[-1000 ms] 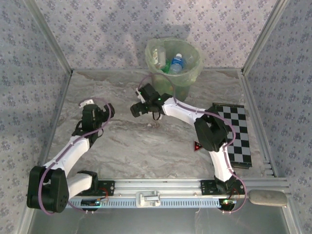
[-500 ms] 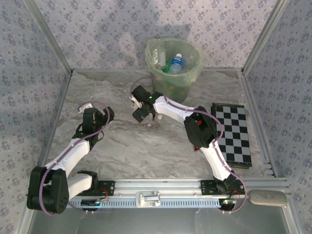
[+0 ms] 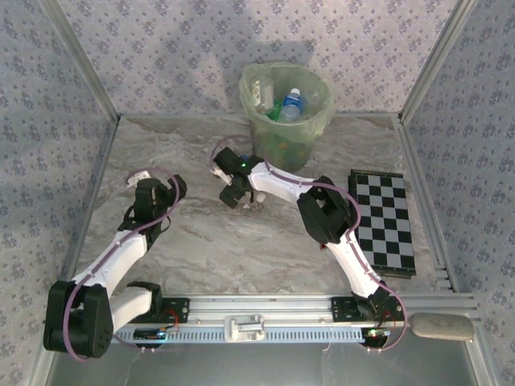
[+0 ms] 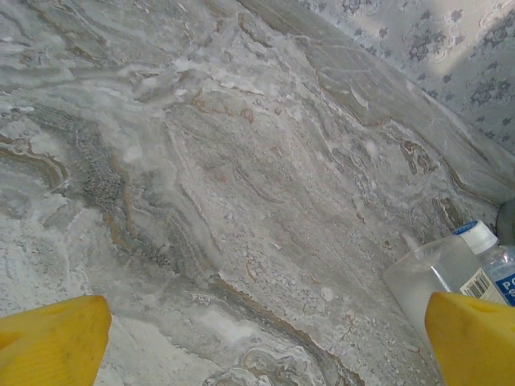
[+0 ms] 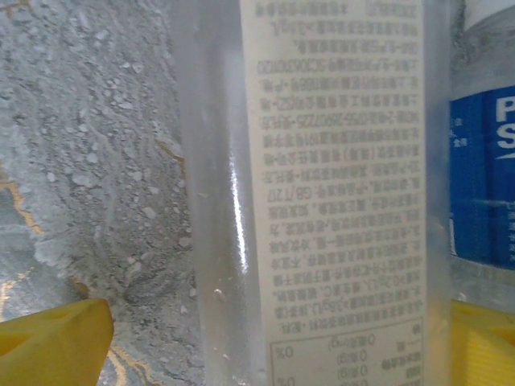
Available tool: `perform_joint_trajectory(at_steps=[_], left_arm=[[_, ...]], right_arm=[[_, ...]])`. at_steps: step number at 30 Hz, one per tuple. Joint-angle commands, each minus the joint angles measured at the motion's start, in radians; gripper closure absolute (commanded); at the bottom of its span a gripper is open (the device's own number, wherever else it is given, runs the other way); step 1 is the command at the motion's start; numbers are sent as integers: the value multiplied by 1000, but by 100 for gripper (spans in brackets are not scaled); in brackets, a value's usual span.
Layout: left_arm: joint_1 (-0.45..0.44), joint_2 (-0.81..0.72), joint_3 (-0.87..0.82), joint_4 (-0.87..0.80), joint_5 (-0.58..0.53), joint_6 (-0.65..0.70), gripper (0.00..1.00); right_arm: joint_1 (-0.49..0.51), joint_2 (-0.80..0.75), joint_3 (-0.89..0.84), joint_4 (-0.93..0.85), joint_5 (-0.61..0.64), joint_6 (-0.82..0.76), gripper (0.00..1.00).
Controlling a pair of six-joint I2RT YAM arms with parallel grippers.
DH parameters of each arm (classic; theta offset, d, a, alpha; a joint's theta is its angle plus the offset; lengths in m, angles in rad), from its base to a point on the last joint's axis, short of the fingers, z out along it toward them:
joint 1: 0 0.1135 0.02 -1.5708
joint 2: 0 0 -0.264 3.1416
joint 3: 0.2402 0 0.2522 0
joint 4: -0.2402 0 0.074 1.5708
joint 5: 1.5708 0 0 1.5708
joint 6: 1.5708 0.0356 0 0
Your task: Put the plastic bottles in the bin
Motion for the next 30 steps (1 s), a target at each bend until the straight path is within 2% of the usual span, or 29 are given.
perform_joint_trajectory(at_steps=[1, 7, 11, 16, 21, 30], left_arm=[[5, -28, -14, 7, -28, -22, 0], [5, -48, -19, -2, -42, -22, 0], [5, -56, -21, -4, -49, -24, 0], [4, -57, -23, -11, -50, -25, 0], [4, -66, -22, -16, -50, -28, 0], [5, -79, -27, -12, -42, -31, 0]], right_arm=[[15, 0, 17, -19, -24, -10, 7], [13, 4, 20, -27, -23, -11, 18], [14, -5, 14, -21, -26, -15, 34], [14, -40, -23, 20, -41, -13, 46], [14, -124, -81, 80, -67, 2, 48], [-10, -378, -249, 296, -170, 33, 49]])
